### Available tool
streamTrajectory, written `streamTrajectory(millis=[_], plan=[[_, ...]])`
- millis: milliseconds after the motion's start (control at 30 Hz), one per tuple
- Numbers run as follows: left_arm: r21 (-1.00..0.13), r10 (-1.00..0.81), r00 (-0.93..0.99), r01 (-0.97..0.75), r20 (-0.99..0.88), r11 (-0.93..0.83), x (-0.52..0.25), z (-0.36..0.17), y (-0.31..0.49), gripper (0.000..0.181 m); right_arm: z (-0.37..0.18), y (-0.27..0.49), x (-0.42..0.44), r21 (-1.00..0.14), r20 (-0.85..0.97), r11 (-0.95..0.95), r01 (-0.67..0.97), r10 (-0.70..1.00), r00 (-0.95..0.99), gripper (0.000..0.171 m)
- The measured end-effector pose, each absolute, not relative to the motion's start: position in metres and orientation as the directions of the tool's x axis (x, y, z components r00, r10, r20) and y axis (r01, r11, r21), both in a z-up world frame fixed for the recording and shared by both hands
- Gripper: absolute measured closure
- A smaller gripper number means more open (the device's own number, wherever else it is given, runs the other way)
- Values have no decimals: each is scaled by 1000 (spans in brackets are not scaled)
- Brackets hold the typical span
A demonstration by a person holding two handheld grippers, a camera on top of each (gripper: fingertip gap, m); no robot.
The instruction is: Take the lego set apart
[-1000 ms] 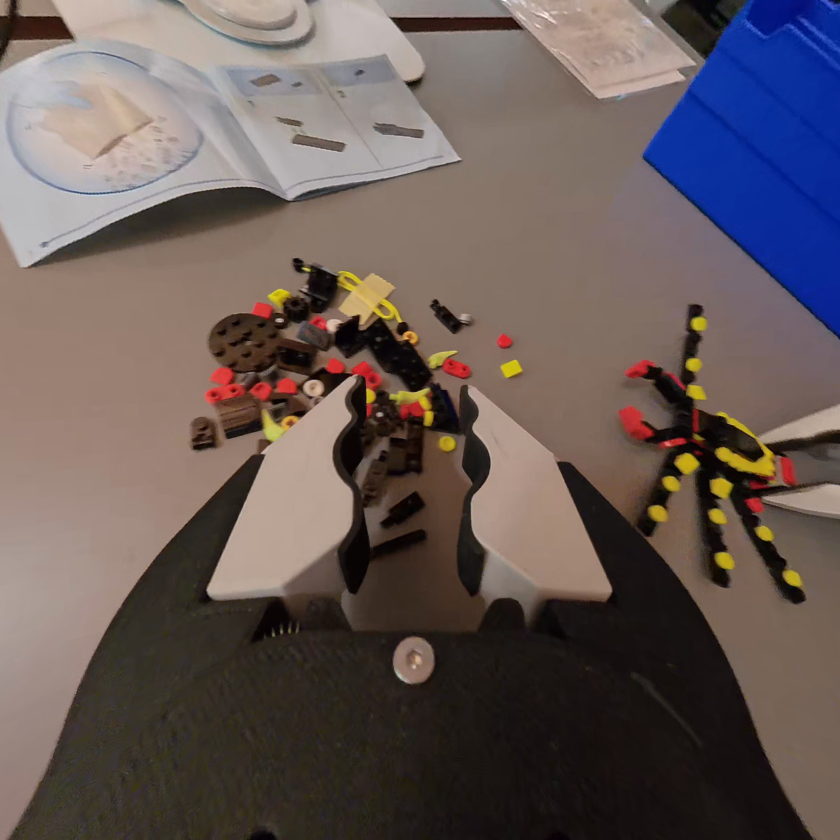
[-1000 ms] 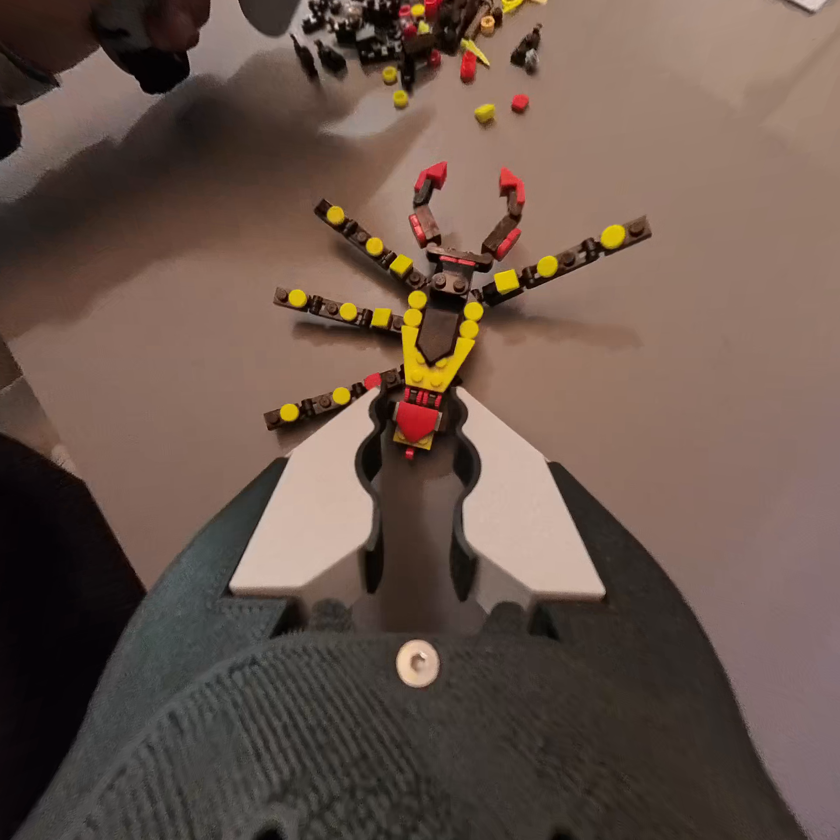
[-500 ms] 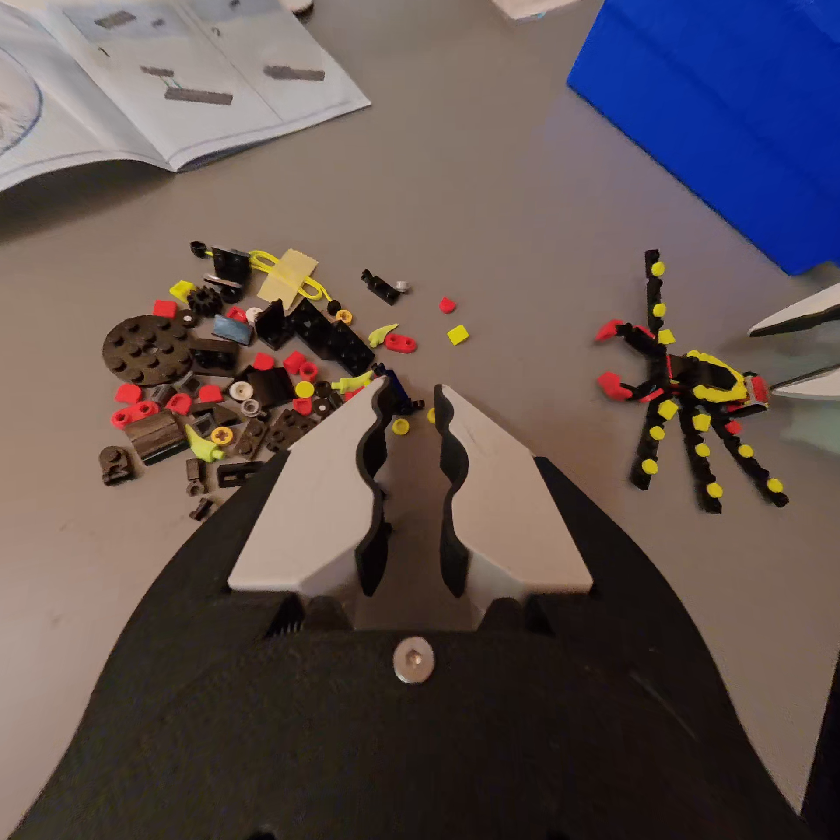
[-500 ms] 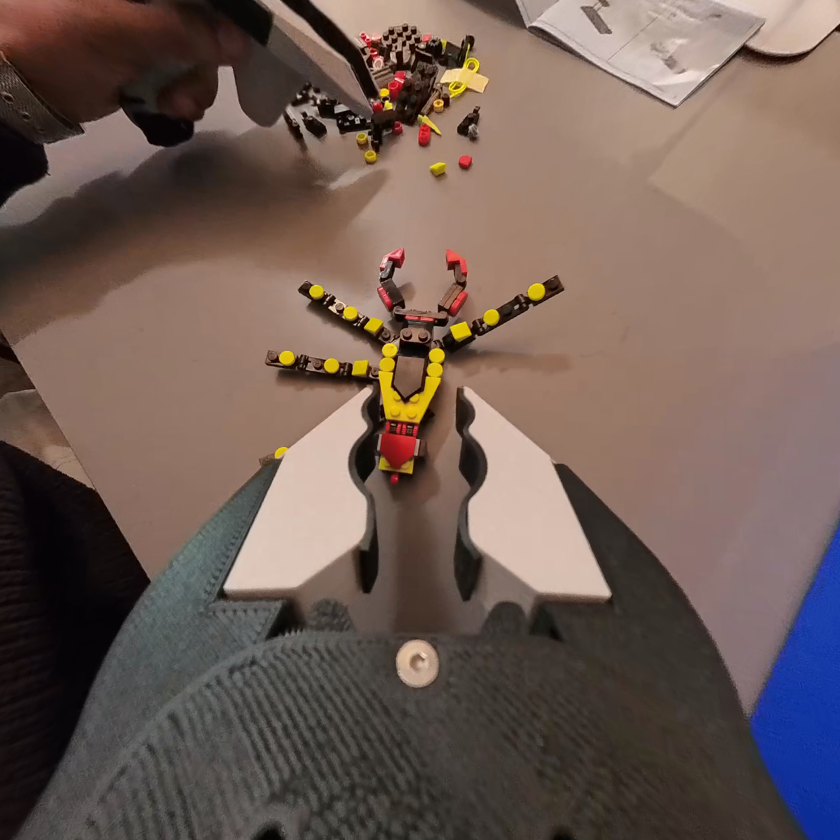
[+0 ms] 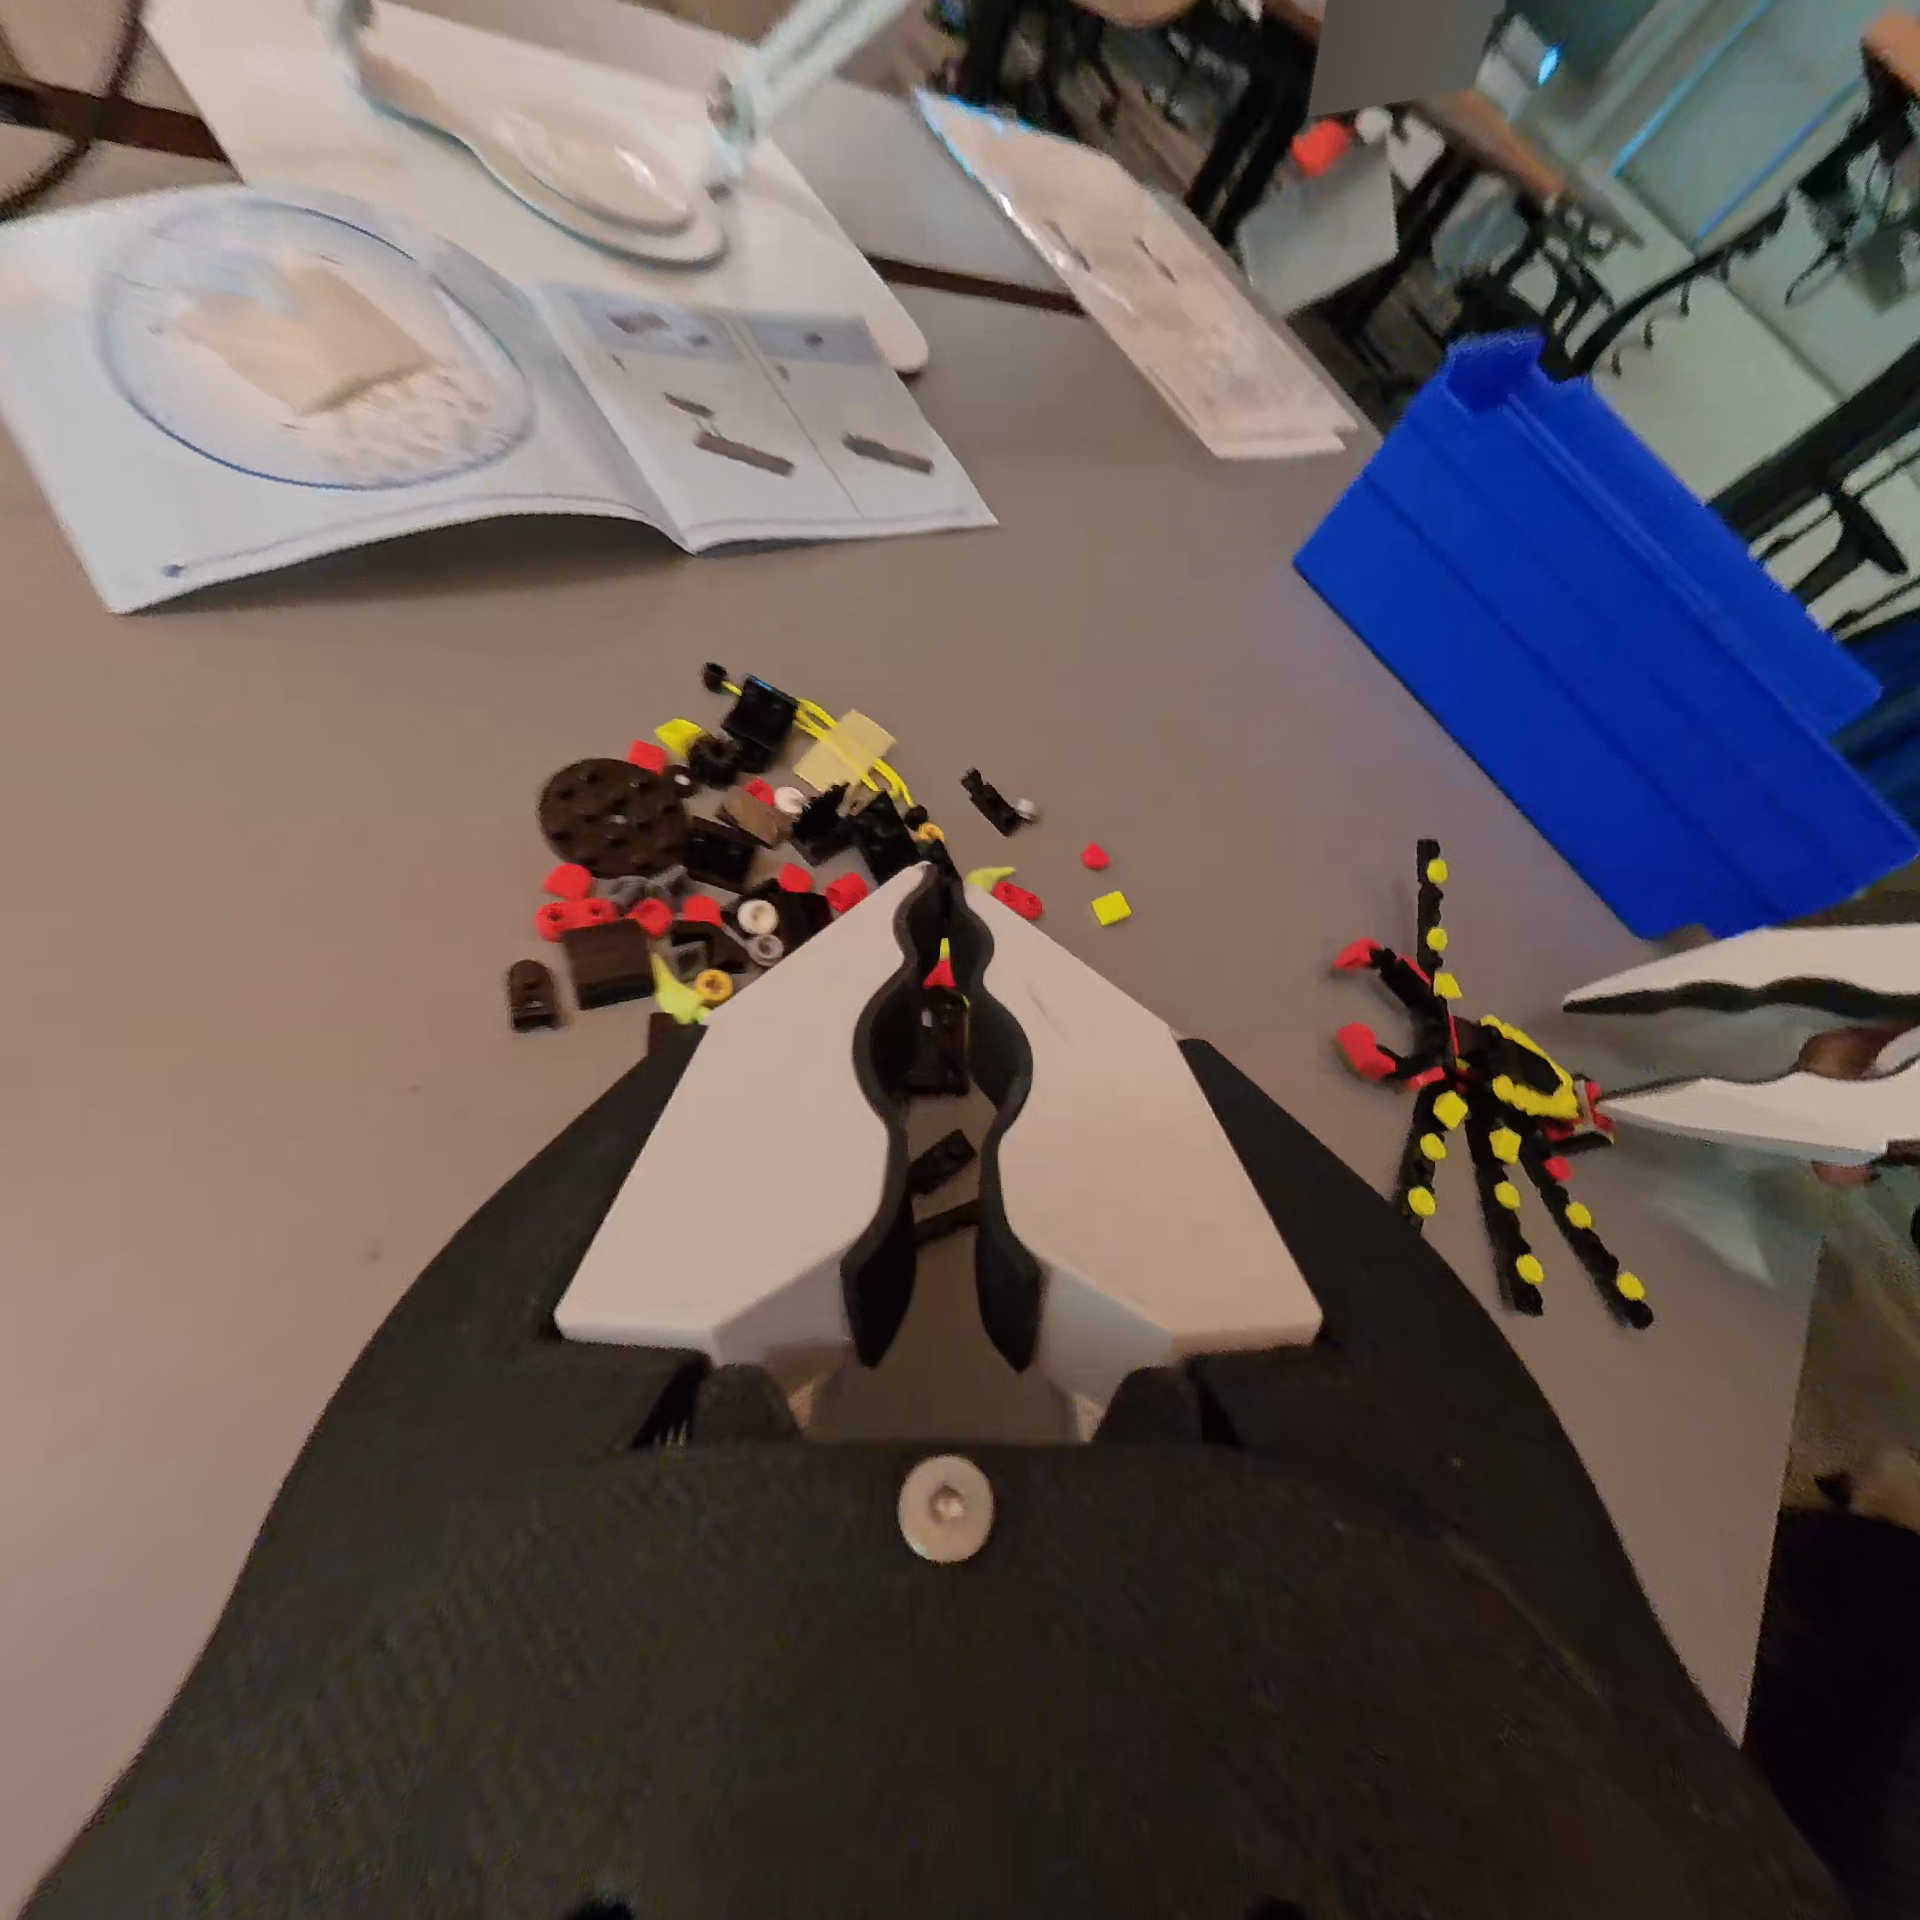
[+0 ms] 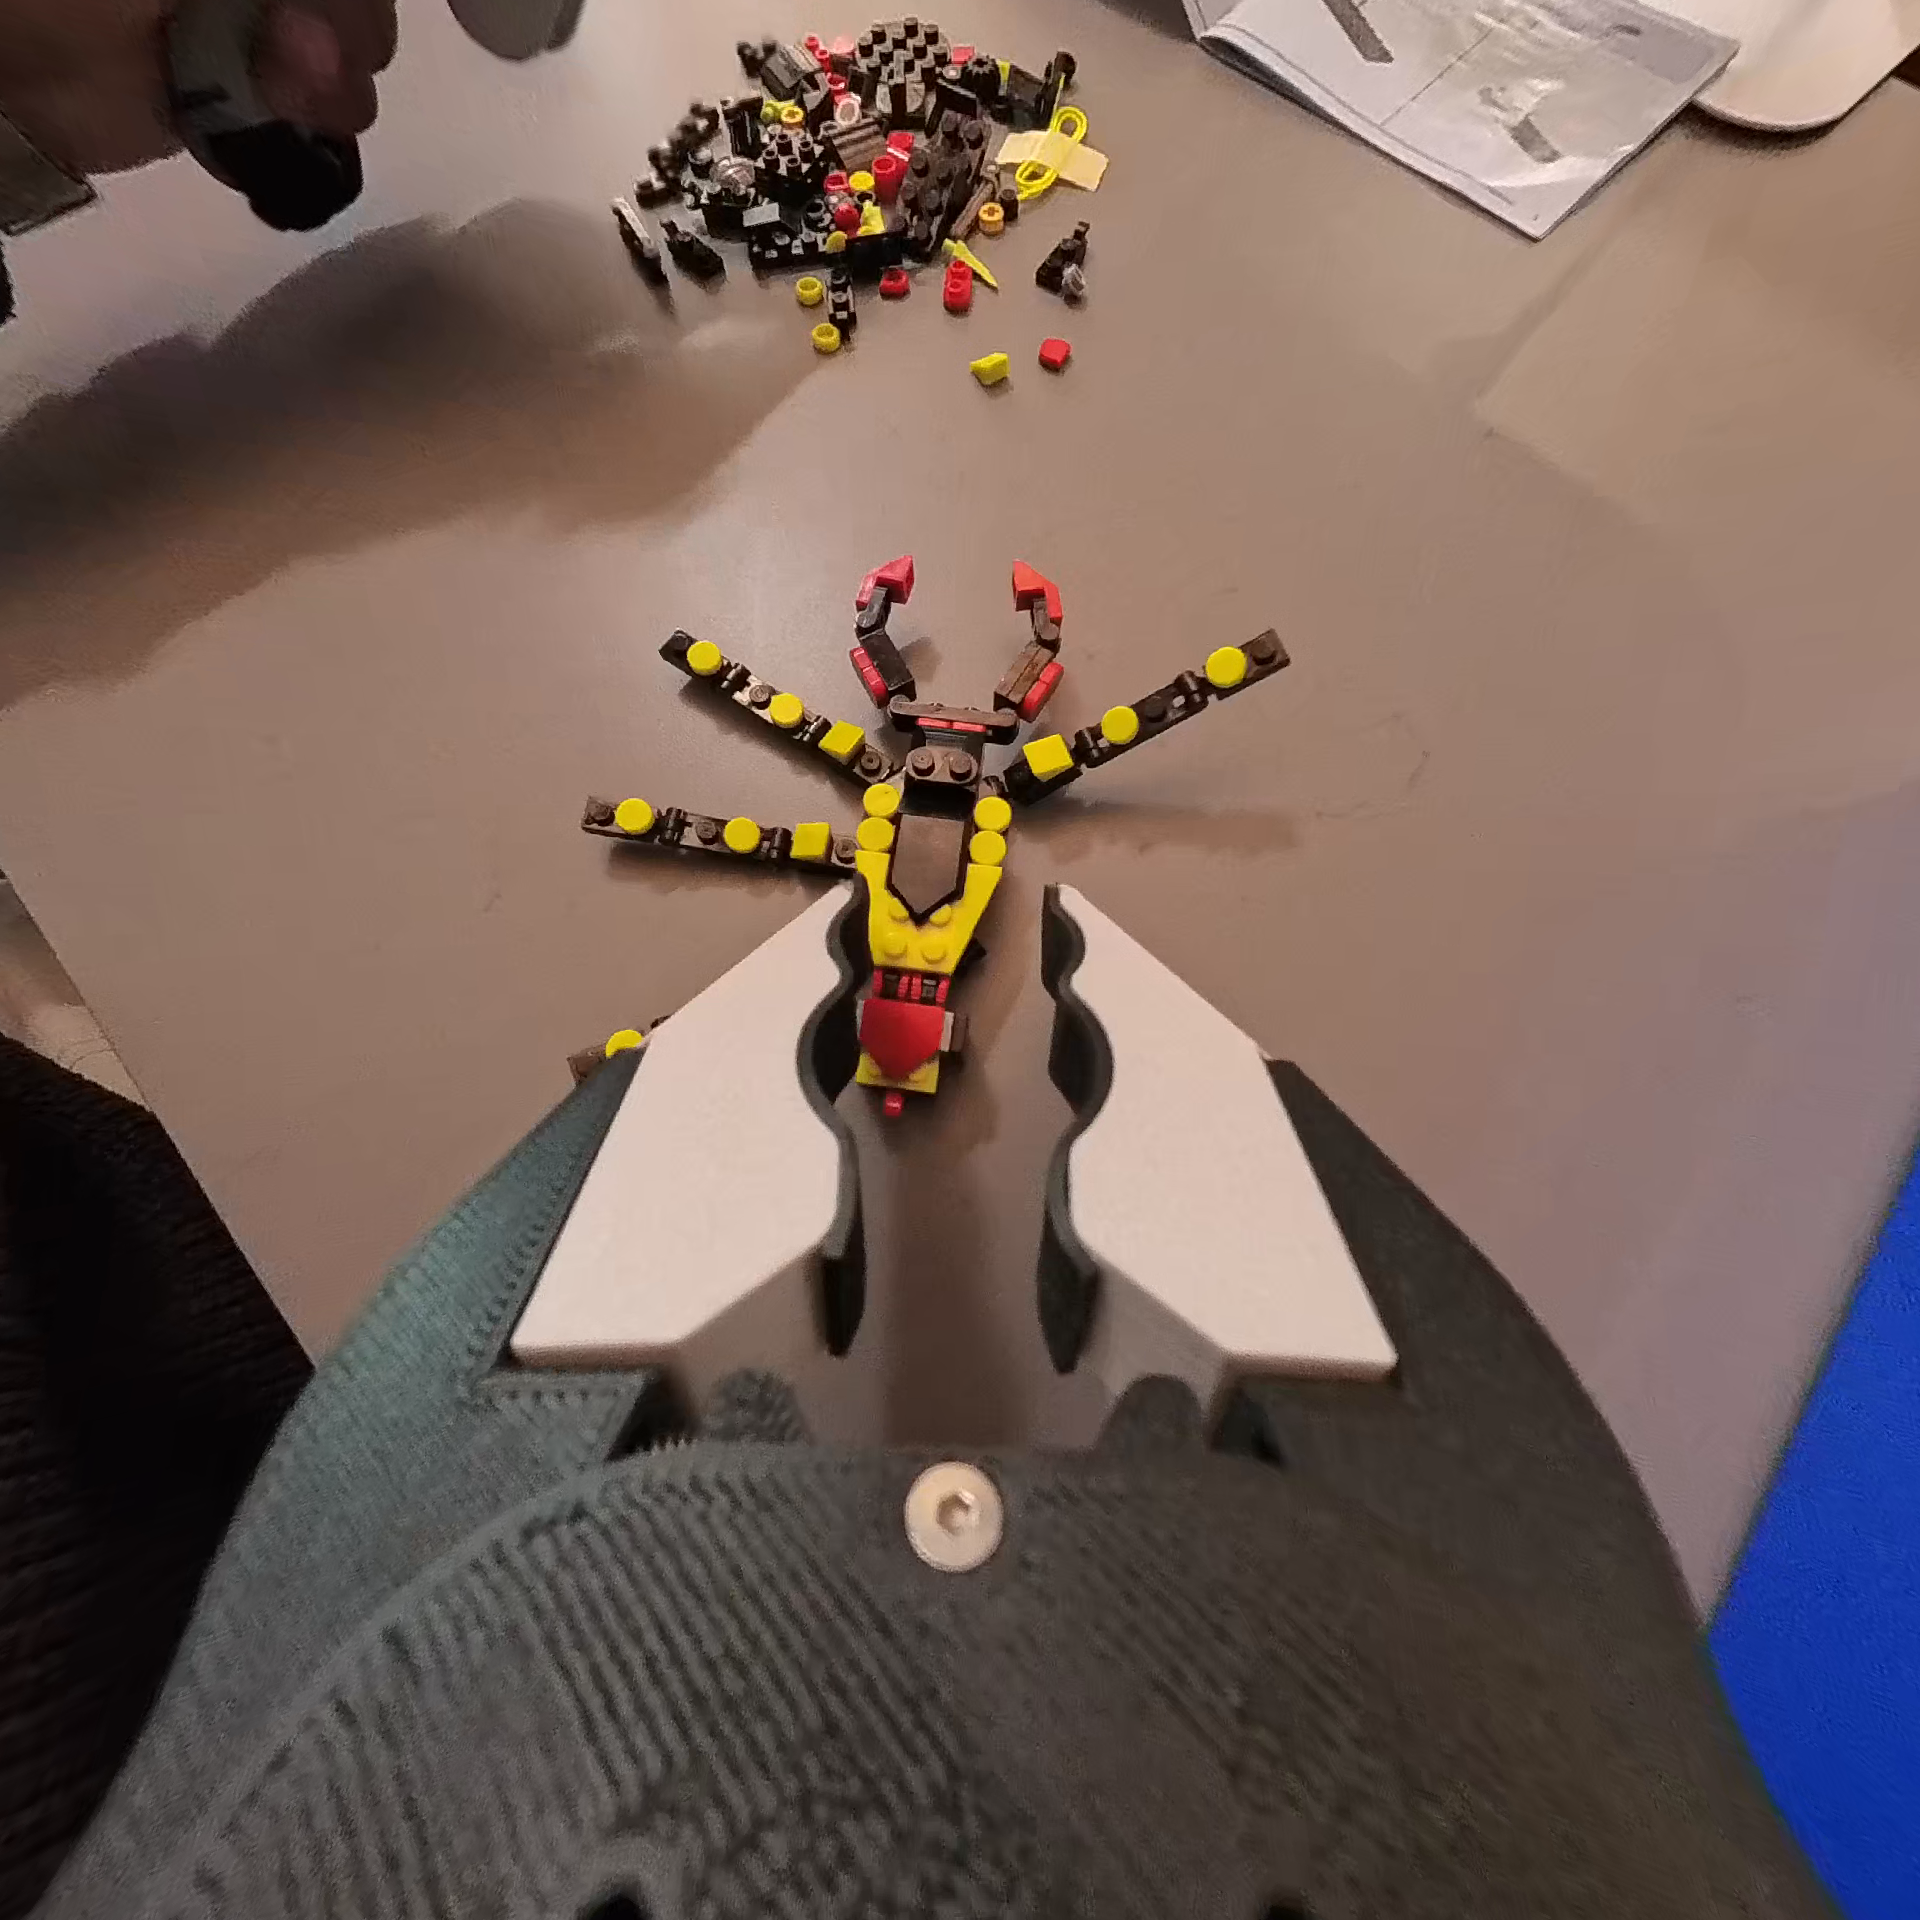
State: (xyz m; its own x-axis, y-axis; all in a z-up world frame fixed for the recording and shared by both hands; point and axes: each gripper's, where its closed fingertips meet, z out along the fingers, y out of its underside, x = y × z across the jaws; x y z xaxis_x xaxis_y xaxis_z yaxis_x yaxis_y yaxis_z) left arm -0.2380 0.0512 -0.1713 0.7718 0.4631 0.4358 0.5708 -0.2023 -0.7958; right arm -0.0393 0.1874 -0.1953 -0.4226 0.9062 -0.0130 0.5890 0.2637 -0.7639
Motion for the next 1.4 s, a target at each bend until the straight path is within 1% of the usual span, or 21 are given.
streamTrajectory(millis=[33, 100, 200, 233, 333, 400, 467, 533, 567, 633, 733, 800, 867, 933, 967, 1067, 1167, 1200, 1300, 1333, 1400], plan=[[-801, 468, 765, 571, 442, -177, -242, -168, 47, 181, -194, 187, -39, -766, -7, 266, 585, 907, -422, 139], [-814, 492, 753, 564, 437, -139, -248, -164, 41, 177, -191, 188, -41, -776, 9, 269, 570, 909, -417, 138], [-865, 580, 739, 489, 342, -114, -261, -156, 34, 141, -170, 211, -50, -818, 144, 297, 492, 935, -324, 124], [-889, 605, 742, 442, 289, -117, -263, -150, 32, 134, -159, 219, -53, -841, 187, 306, 447, 938, -290, 115], [-925, 661, 728, 354, 181, -138, -266, -136, 29, 110, -127, 227, -51, -905, 210, 288, 312, 943, -259, 108], [-911, 649, 734, 382, 198, -154, -262, -138, 33, 110, -117, 228, -48, -923, 205, 272, 272, 947, -248, 110], [-900, 697, 694, 402, 179, -169, -269, -147, 29, 99, -114, 229, -48, -920, 235, 293, 261, 944, -232, 114], [-906, 748, 659, 359, 78, -223, -279, -152, 21, 89, -115, 233, -49, -907, 286, 333, 259, 936, -204, 117], [-915, 744, 668, 314, 24, -252, -279, -148, 21, 89, -116, 234, -49, -897, 317, 359, 259, 929, -191, 121], [-940, 737, 674, 212, -56, -266, -278, -135, 24, 90, -116, 239, -49, -881, 373, 400, 252, 916, -150, 126], [-965, 740, 669, 148, -64, -217, -273, -121, 24, 91, -108, 242, -47, -868, 451, 458, 191, 889, -83, 138], [-972, 753, 653, 117, -79, -204, -275, -118, 17, 108, -107, 240, -46, -850, 494, 498, 169, 867, -68, 138], [-970, 778, 624, 131, -79, -204, -279, -121, 9, 128, -107, 232, -45, -854, 491, 497, 151, 868, -80, 133], [-963, 746, 666, 183, -27, -198, -274, -129, 14, 157, -106, 228, -44, -865, 480, 485, 127, 875, -69, 124], [-952, 713, 701, 223, 8, -208, -269, -135, 20, 178, -106, 227, -44, -861, 489, 494, 122, 869, -69, 122], [-922, 701, 712, 299, 44, -247, -267, -151, 24, 181, -106, 223, -43, -867, 478, 484, 120, 875, -79, 120], [-867, 716, 696, 384, 46, -317, -267, -174, 26, 181, -108, 221, -44, -906, 392, 403, 130, 914, -103, 122], [-854, 732, 679, 410, 53, -319, -269, -179, 26, 181, -109, 221, -44, -920, 357, 369, 134, 928, -108, 126], [-864, 776, 630, 389, -5, -321, -276, -175, 22, 181, -110, 219, -44, -950, 253, 275, 151, 956, -149, 163], [-873, 775, 631, 361, -32, -329, -276, -169, 22, 181, -110, 221, -44, -956, 225, 247, 156, 964, -143, 171], [-880, 720, 693, 317, -41, -355, -265, -162, 33, 181, -114, 226, -45, -960, 194, 217, 177, 971, -137, 171]])
